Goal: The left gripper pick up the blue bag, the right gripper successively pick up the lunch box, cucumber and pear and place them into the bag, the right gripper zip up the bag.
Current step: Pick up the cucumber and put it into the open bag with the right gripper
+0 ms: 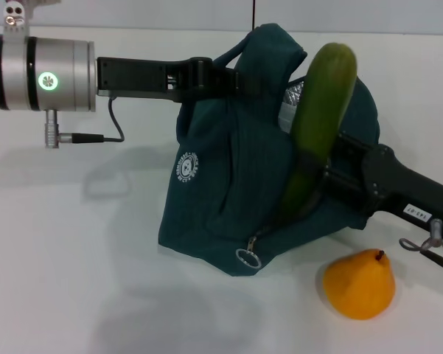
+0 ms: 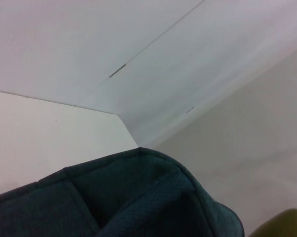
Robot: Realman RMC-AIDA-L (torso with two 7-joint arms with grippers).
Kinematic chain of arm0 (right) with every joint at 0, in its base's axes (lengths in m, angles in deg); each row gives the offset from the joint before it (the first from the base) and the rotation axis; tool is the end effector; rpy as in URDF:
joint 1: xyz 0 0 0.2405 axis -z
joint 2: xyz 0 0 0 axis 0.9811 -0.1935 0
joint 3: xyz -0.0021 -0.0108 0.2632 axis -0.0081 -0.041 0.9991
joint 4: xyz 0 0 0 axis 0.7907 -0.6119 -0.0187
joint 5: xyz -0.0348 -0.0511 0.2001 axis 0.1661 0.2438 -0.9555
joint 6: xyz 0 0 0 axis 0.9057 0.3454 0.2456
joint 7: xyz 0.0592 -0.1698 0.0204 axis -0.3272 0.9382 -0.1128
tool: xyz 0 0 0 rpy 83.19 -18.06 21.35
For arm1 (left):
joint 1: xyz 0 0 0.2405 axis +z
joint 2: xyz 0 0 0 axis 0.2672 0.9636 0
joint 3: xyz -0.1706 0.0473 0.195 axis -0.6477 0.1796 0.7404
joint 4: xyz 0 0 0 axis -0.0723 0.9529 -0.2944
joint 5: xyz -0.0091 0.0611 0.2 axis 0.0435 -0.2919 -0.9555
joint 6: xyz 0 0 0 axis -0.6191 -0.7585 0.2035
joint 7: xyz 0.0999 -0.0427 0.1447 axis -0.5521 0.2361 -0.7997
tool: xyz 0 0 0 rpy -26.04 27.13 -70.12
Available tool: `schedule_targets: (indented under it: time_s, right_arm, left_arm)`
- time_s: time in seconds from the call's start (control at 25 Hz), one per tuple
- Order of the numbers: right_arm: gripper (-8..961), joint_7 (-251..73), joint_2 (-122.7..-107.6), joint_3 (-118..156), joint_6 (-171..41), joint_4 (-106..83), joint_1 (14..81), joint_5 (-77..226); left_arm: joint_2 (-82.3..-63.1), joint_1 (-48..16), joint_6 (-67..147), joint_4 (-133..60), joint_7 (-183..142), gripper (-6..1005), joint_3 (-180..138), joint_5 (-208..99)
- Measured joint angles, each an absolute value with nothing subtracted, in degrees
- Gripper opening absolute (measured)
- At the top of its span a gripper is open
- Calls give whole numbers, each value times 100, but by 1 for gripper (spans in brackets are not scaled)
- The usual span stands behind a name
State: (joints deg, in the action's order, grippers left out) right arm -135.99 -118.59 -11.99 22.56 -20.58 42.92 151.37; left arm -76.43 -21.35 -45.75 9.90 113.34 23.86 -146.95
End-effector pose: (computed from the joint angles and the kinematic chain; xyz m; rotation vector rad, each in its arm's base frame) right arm 0.2079 0.3066 -0.0757 -2.4720 0.6465 1.4021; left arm -0.1582 0.3708 -0.0169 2.5363 1.4579 0.8572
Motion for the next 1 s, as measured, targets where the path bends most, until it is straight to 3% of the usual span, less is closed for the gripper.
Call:
schedule_targets:
  time_s: [1.0]
  right_arm:
    - [794, -14071, -11843, -1276, 2503, -1433, 4381, 15557]
  left_arm:
    - [-7638, -2133, -4598, 857, 11283, 51, 2385, -14695]
